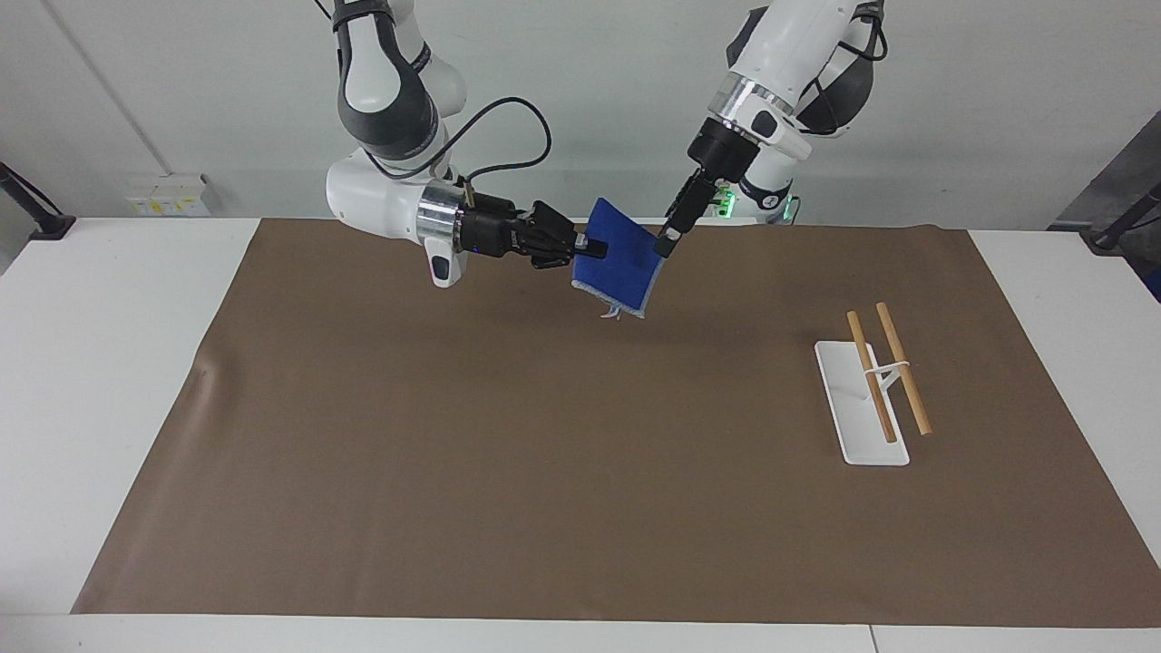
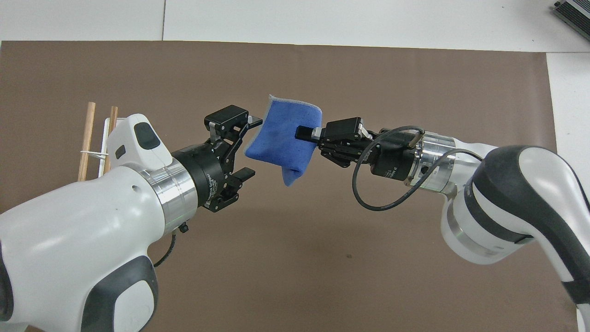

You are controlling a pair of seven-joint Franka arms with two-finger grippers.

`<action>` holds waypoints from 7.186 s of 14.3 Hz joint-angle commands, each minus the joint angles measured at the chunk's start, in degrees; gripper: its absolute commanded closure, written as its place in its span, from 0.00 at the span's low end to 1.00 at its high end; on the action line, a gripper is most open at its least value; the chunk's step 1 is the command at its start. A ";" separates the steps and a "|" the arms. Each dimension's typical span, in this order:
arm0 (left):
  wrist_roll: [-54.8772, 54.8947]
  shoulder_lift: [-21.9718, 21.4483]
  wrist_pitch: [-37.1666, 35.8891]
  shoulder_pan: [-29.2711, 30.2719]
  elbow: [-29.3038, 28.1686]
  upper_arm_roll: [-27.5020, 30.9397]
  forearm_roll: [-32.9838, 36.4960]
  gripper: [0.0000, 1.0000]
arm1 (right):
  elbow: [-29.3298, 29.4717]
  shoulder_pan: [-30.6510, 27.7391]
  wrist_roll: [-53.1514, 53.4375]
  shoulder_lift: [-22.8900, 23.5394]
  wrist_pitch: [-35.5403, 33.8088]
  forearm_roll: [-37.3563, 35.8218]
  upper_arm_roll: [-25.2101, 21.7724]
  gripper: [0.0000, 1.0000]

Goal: Right arm passes towel to left arm to hang
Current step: 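Close the left gripper on the towel held by the right gripper, then open the right gripper and pull back while the left gripper holds towel, then carry the towel with the left gripper over the wooden sticks, then lower the towel with the left gripper to drape over the sticks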

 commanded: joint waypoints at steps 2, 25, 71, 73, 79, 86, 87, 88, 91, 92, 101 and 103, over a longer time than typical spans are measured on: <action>-1.73 -1.39 2.09 -2.11 -2.12 0.82 -1.11 0.00 | -0.51 -0.04 -2.27 -0.59 0.72 2.01 0.26 1.00; -3.22 -0.51 2.09 0.35 -0.98 1.17 -0.59 1.00 | 1.33 0.66 -3.41 -2.96 7.99 4.03 0.61 0.00; 18.93 -0.33 6.13 26.89 -5.89 1.52 -1.02 1.00 | 30.51 -11.03 15.14 -2.96 -32.41 -102.05 -11.16 0.00; 13.61 -1.90 7.97 27.68 -9.23 1.52 -1.29 1.00 | 28.15 -10.94 15.31 -4.80 -32.24 -103.46 -10.90 0.00; 5.31 -2.62 12.37 29.79 -13.54 1.52 -1.29 1.00 | 29.81 -13.22 16.62 -2.26 -34.00 -102.14 -10.55 0.00; -0.15 -2.53 15.71 32.16 -18.20 1.61 -1.29 1.00 | 26.21 -13.50 17.51 -5.51 -34.70 -101.61 -10.20 0.00; -0.41 -2.53 15.71 33.38 -18.38 1.61 -1.29 1.00 | 26.21 -13.32 17.51 -5.42 -34.10 -101.70 -9.85 0.00; -2.06 -2.44 15.71 34.35 -18.47 1.61 -1.29 1.00 | 26.99 -13.49 17.51 -4.47 -34.09 -101.70 -9.41 0.00; -7.42 -2.53 15.62 34.54 -19.78 1.61 -1.29 1.00 | 31.20 -14.72 17.42 -1.21 -37.07 -101.61 -9.41 0.00; -9.79 -2.53 15.45 34.63 -19.88 1.61 -1.29 1.00 | 31.30 -14.72 17.51 -1.03 -36.90 -101.70 -9.32 0.00; -21.39 -2.18 14.57 34.46 -19.88 1.26 -1.29 1.00 | 27.00 -12.35 17.95 -3.66 -34.09 -101.52 -8.70 0.00; -26.83 -2.09 14.66 33.40 -19.61 1.17 -1.20 1.00 | 27.17 -12.26 17.68 -4.10 -34.53 -101.52 -8.53 0.00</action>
